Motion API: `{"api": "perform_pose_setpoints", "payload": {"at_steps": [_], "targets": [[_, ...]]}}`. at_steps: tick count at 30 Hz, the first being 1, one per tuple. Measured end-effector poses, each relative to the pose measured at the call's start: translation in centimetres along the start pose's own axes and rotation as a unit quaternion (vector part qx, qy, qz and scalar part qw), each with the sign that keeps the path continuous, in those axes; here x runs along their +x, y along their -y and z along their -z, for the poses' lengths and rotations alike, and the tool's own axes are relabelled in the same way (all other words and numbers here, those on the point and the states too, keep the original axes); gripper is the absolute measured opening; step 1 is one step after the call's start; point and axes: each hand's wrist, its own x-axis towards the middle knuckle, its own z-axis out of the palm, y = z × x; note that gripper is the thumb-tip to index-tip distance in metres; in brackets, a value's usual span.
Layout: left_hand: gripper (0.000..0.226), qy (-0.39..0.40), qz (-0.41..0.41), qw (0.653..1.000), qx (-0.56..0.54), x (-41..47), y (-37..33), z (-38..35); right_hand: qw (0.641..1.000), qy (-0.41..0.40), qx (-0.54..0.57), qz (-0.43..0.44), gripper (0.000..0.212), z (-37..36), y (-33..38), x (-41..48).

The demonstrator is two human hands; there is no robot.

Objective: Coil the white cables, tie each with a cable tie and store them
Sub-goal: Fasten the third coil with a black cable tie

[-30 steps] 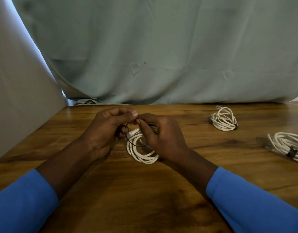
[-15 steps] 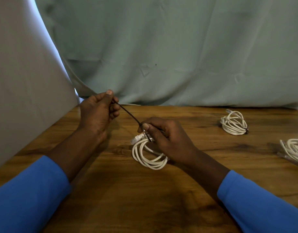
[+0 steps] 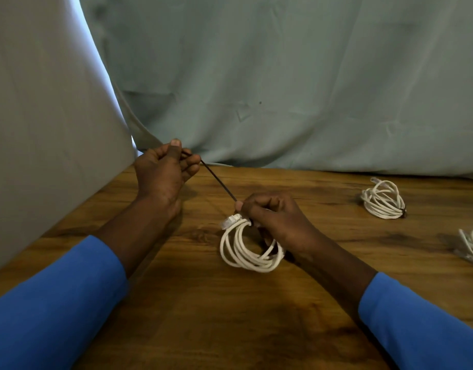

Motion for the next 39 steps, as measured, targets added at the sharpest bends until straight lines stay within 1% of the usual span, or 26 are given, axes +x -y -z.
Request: {"api": "perform_pose_setpoints", "payload": {"at_steps": [2, 5, 6, 8, 11, 13, 15, 17, 19, 21, 23, 24, 25, 26, 27, 28, 29, 33, 37, 39], "targets": [[0.024, -0.007, 0.000, 1.000, -0.001, 0.2, 0.0, 0.1, 1.000, 0.009, 0.004, -0.021, 0.031, 0.0, 0.0, 0.0], [0.025, -0.016, 0.001, 1.000, -0.005, 0.6, 0.2, 0.3, 0.998, 0.002, 0.029, -0.052, 0.016, 0.0, -0.2, 0.1], [0.026, -0.021, 0.000, 1.000, -0.007, 0.8, 0.2, 0.4, 0.998, -0.003, 0.033, -0.058, 0.014, 0.0, -0.2, 0.2], [0.028, -0.034, -0.003, 0.999, -0.014, 1.2, 0.2, 0.5, 0.997, 0.000, 0.030, -0.067, 0.018, 0.1, -0.2, 0.3], [0.033, -0.056, -0.007, 0.998, -0.027, 1.4, 0.1, 0.4, 0.996, 0.032, 0.028, -0.084, 0.025, 0.3, 0.0, 0.3], [0.035, -0.070, -0.012, 0.997, -0.014, 1.3, 0.1, 0.4, 0.995, 0.052, 0.029, -0.082, 0.028, 0.0, 0.1, 0.3], [0.034, -0.087, -0.017, 0.996, -0.001, 1.2, 0.1, 0.5, 0.995, 0.056, 0.043, -0.077, 0.027, -0.3, 0.0, 0.2], [0.030, -0.087, -0.003, 0.996, -0.001, 0.9, 0.1, 0.7, 0.994, 0.043, 0.061, -0.079, 0.024, -0.2, -0.2, 0.1], [0.029, -0.036, 0.058, 0.998, 0.000, -0.1, 0.2, 0.9, 0.993, 0.023, 0.076, -0.081, 0.022, 0.0, -0.4, 0.0], [0.041, 0.066, 0.143, 0.987, 0.026, -1.5, 0.3, 0.7, 0.993, 0.007, 0.085, -0.082, 0.022, 0.2, -0.6, -0.1], [0.058, 0.180, 0.209, 0.958, 0.077, -2.8, 0.5, 0.4, 0.993, -0.007, 0.090, -0.076, 0.024, 0.2, -0.7, 0.0], [0.060, 0.233, 0.226, 0.941, 0.099, -3.4, 0.7, 0.1, 0.993, -0.015, 0.092, -0.073, 0.024, 0.1, -0.7, 0.1], [0.055, 0.279, 0.232, 0.925, 0.112, -4.1, 0.9, -0.2, 0.993, -0.023, 0.094, -0.070, 0.022, 0.1, -0.8, 0.2], [0.044, 0.307, 0.228, 0.917, 0.113, -4.6, 1.0, -0.6, 0.993, -0.029, 0.097, -0.067, 0.019, 0.2, -0.8, 0.2], [0.029, 0.310, 0.221, 0.919, 0.107, -5.0, 1.2, -0.8, 0.992, -0.034, 0.100, -0.064, 0.017, 0.2, -1.0, 0.3], [0.019, 0.296, 0.216, 0.925, 0.099, -5.2, 1.3, -1.0, 0.992, -0.037, 0.100, -0.060, 0.016, 0.3, -1.0, 0.3], [0.015, 0.276, 0.205, 0.934, 0.099, -5.2, 1.4, -1.1, 0.993, -0.040, 0.097, -0.056, 0.018, 0.4, -1.1, 0.4], [0.020, 0.231, 0.125, 0.955, 0.140, -5.3, 1.4, -1.4, 0.995, -0.030, 0.078, -0.061, 0.021, 0.2, -1.0, 0.7], [0.027, 0.188, 0.080, 0.971, 0.127, -5.6, 2.0, -2.5, 0.994, -0.035, 0.075, -0.076, 0.026, 0.1, -0.8, 1.0], [0.026, 0.172, 0.039, 0.974, 0.144, -5.4, 2.4, -2.6, 0.994, -0.031, 0.068, -0.076, 0.025, 0.1, -0.8, 0.8]]}}
